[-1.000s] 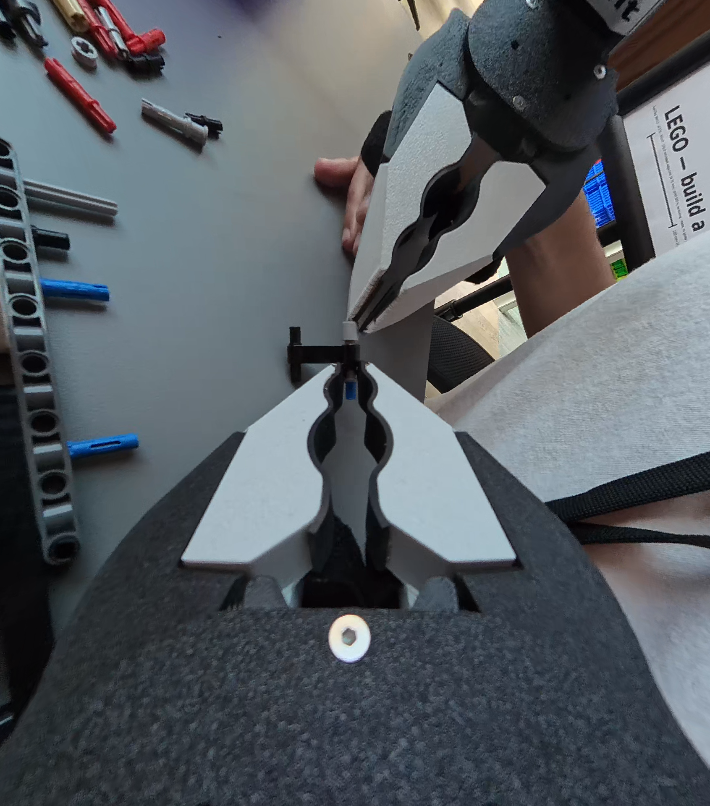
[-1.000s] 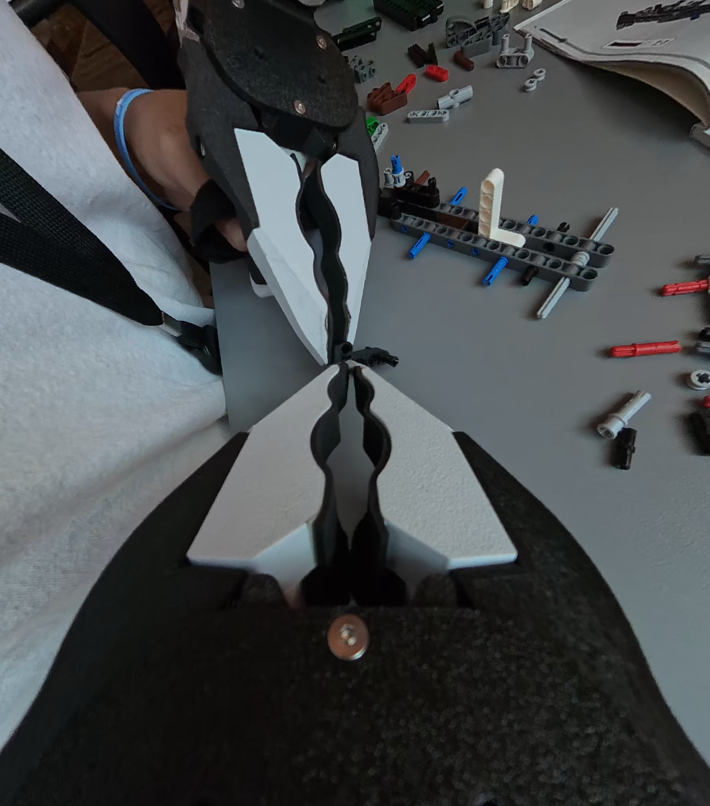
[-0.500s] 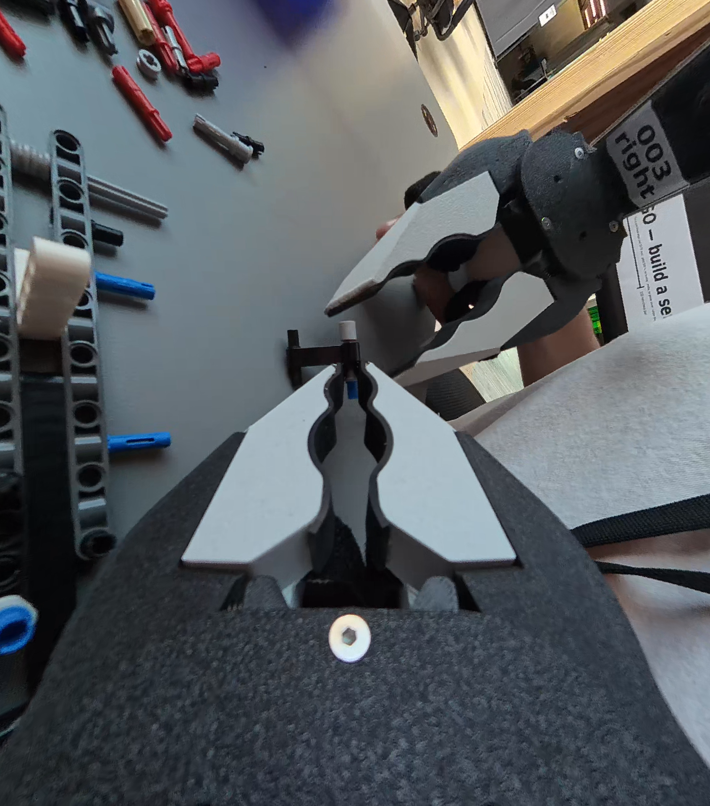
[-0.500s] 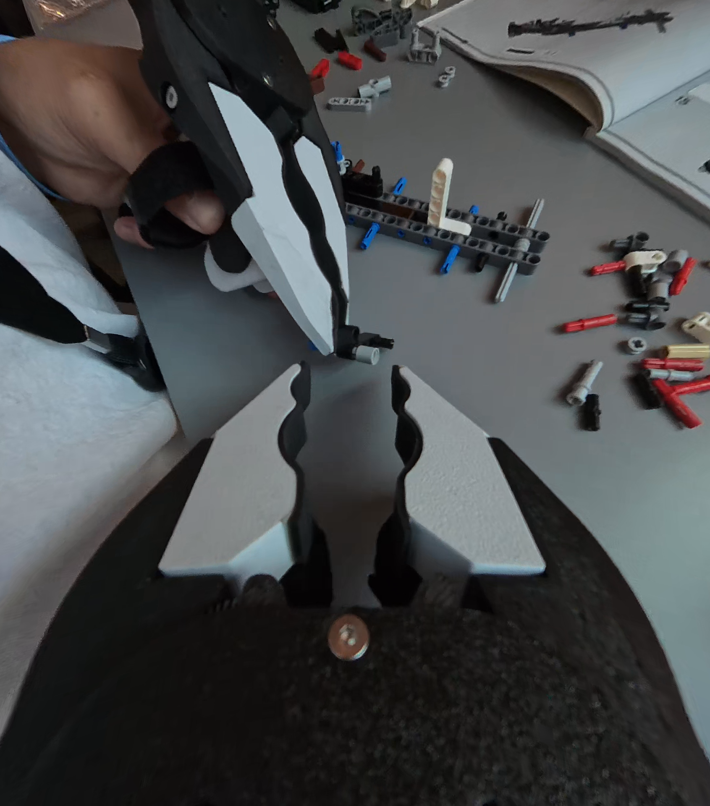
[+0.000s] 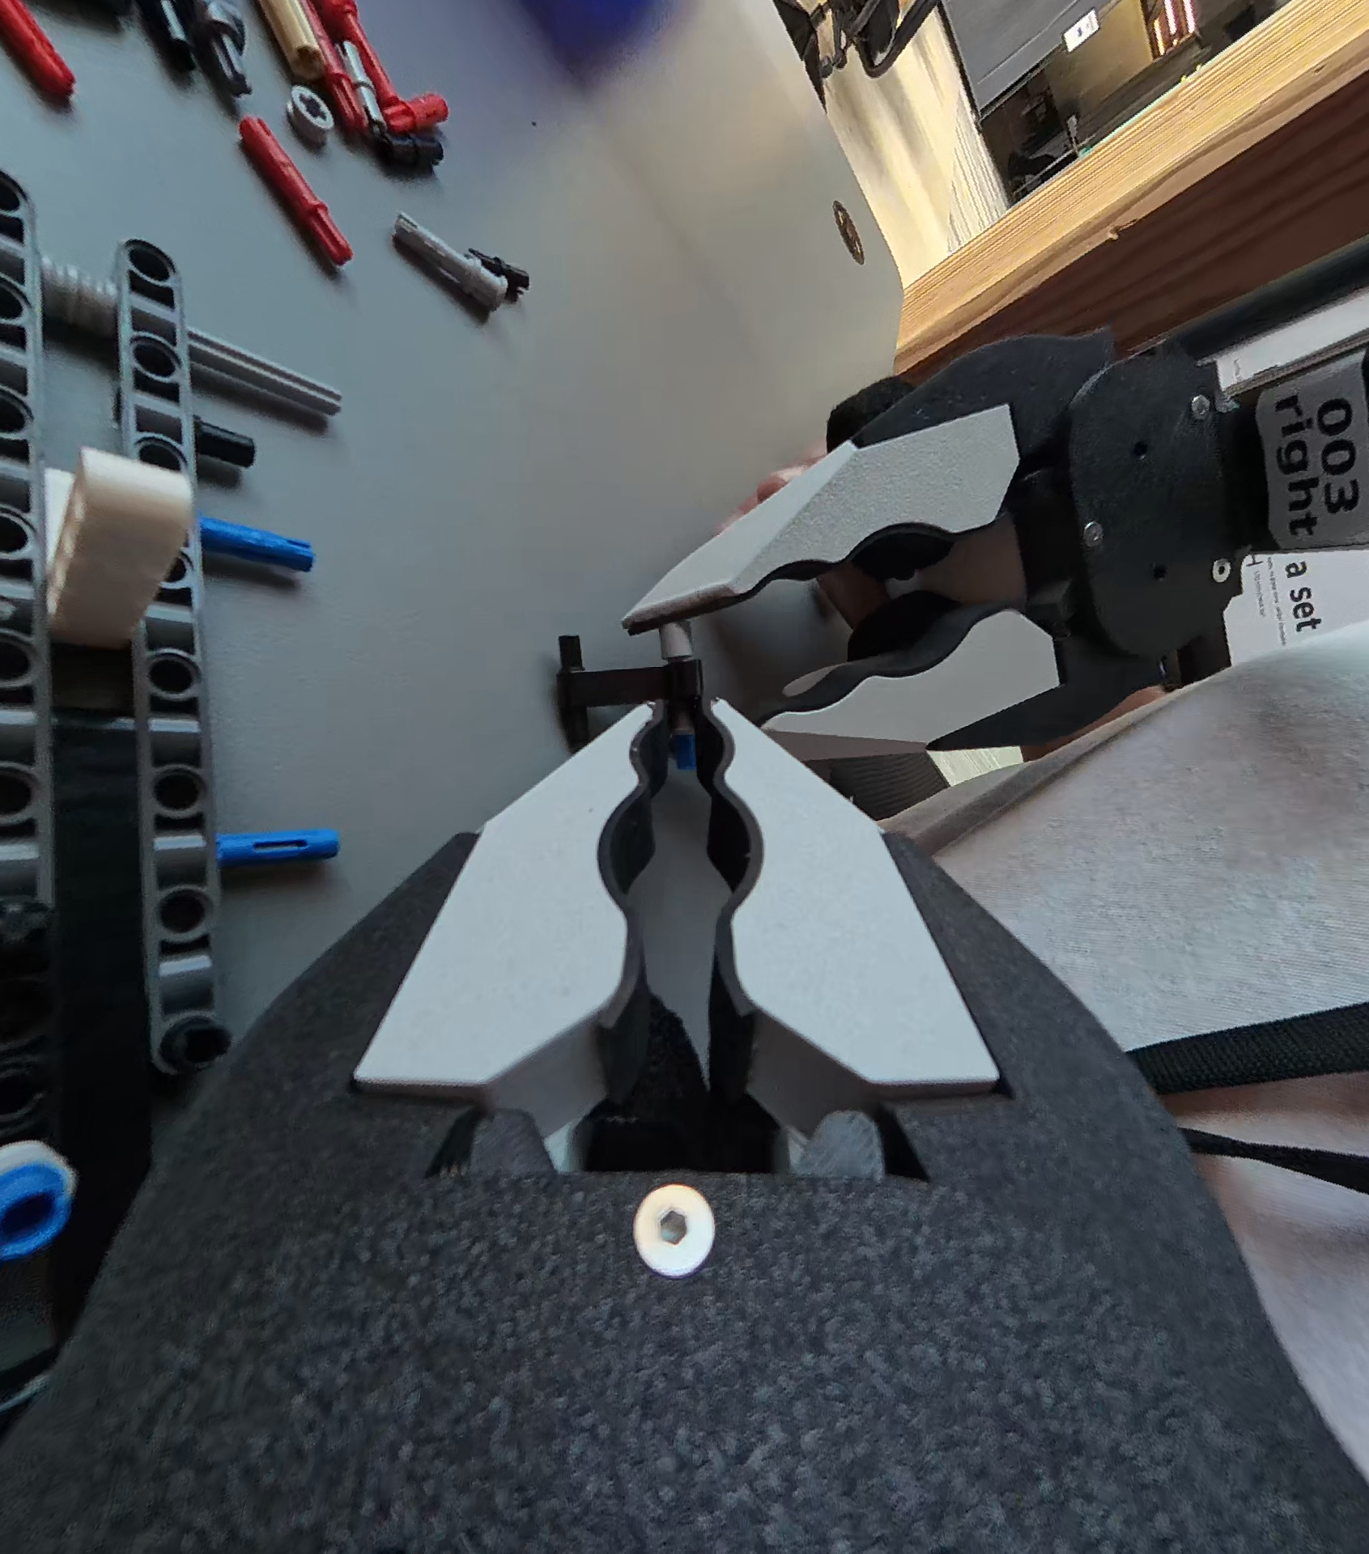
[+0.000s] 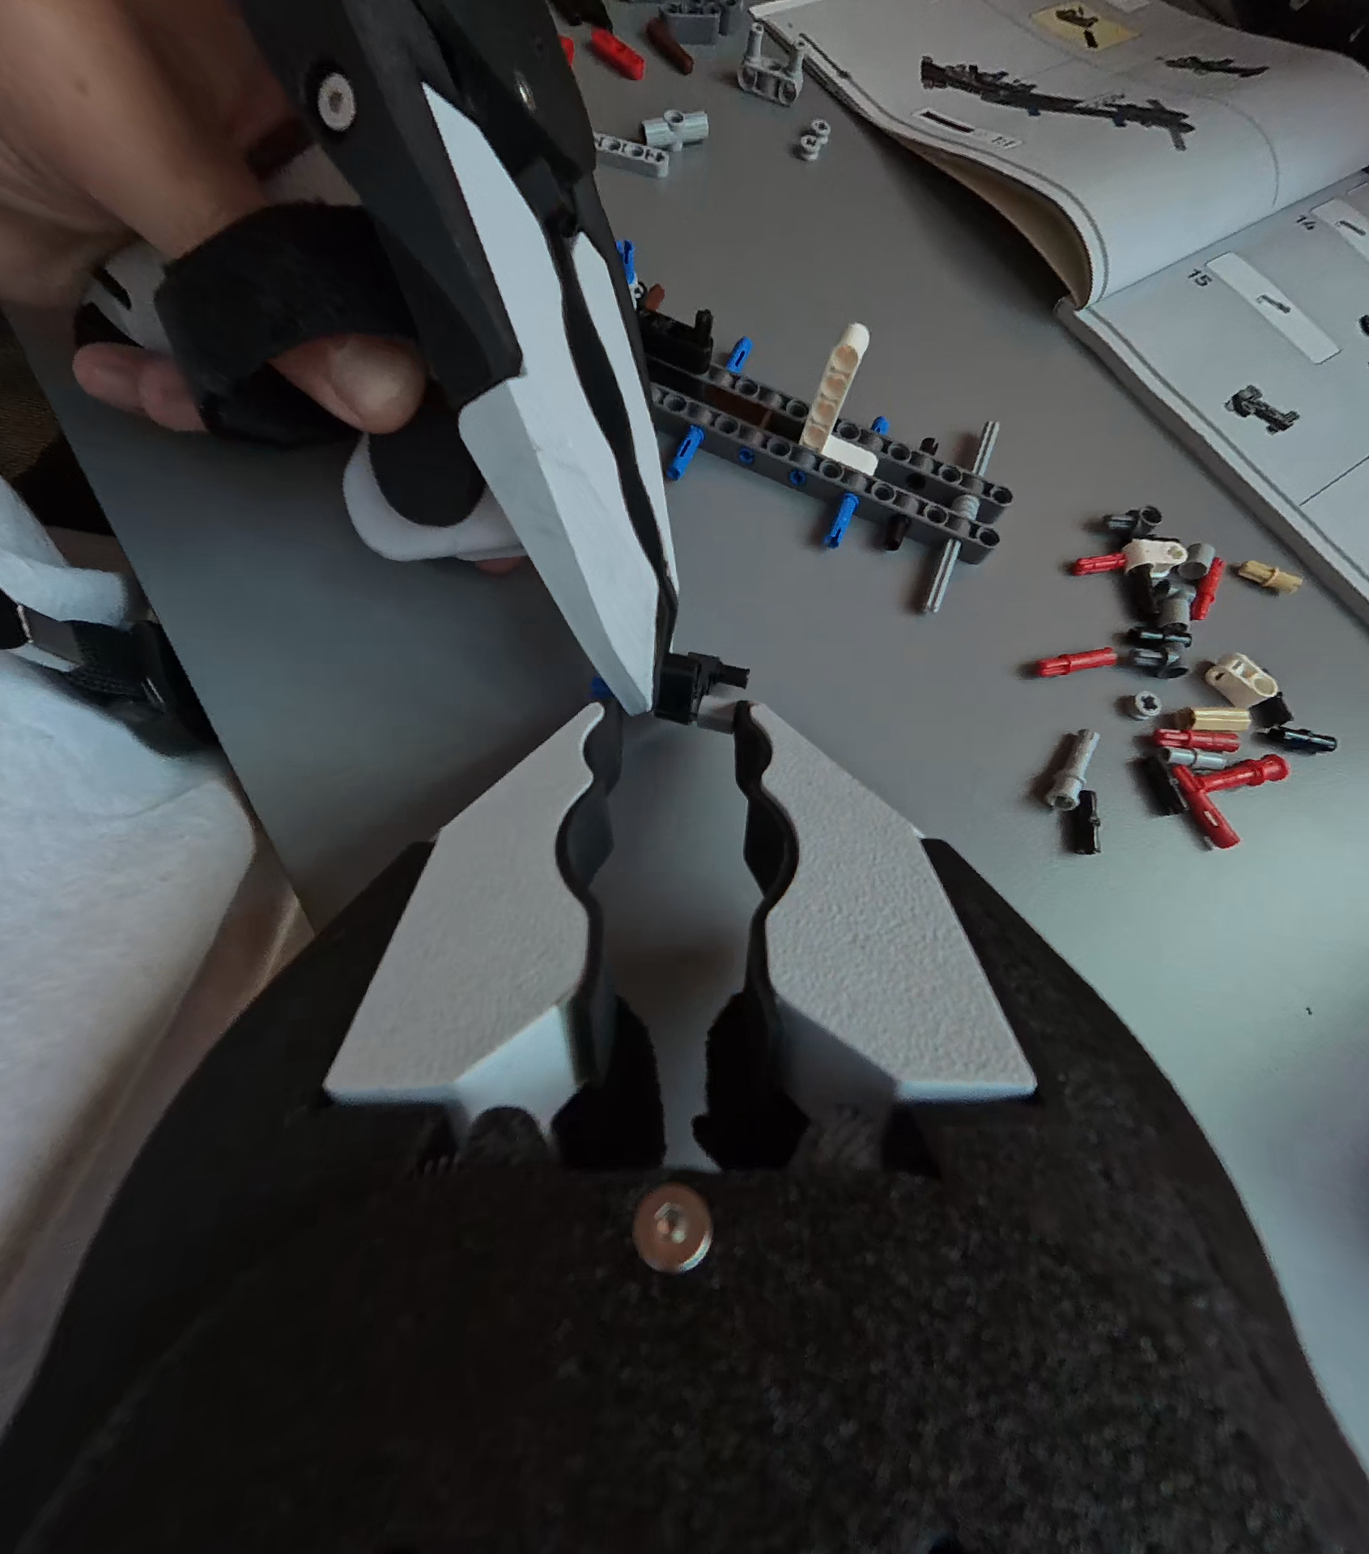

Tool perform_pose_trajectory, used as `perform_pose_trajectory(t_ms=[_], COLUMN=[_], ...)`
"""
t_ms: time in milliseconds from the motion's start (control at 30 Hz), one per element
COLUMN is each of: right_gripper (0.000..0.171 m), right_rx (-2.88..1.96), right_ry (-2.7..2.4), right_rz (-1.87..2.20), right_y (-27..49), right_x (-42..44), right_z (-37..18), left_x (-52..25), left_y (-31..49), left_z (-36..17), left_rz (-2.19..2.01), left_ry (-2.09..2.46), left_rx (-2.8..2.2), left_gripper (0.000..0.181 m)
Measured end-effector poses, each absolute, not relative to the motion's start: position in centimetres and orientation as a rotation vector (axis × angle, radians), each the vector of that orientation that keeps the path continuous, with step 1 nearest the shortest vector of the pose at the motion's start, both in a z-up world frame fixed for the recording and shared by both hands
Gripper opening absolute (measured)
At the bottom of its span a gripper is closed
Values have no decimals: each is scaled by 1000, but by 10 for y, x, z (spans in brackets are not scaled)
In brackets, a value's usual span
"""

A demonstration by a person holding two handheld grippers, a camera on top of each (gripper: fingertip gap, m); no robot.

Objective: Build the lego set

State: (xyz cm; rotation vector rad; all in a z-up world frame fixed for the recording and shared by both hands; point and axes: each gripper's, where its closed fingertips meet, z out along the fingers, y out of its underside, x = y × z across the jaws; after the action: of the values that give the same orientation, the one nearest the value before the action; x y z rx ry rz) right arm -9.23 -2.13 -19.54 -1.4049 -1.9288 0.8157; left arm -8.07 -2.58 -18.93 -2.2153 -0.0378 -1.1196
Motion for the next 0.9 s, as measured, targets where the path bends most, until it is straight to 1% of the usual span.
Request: perform_pose_trajectory(t_ms=[233, 400, 533, 600, 700, 900], right_gripper=[22, 21, 22, 23, 30, 22], right_rx=[-1372, -1365, -1434, -1443, -1438, -1365], right_ry=[-1925, -1901, -1868, -1856, -1823, -1837], right_rz=[684, 676, 755, 773, 775, 714], right_y=[-19, -18, -18, -18, -15, -18], right_x=[-93, -94, -95, -94, -93, -92], right_z=[-198, -199, -197, -195, -192, -191], left_x=[-82, -84, -83, -83, -82, -82], left_y=[-24, -23, -22, -22, -22, -22], left_z=[-191, -192, -190, -188, -188, -188], left_rz=[-1086, -1058, -1060, -1076, -1074, -1096], left_ry=[-53, -66, -68, -63, -60, -69], left_rx=[-2227, -2232, -2210, -2198, -2195, -2197], left_gripper=[4, 4, 4, 4, 4, 4])
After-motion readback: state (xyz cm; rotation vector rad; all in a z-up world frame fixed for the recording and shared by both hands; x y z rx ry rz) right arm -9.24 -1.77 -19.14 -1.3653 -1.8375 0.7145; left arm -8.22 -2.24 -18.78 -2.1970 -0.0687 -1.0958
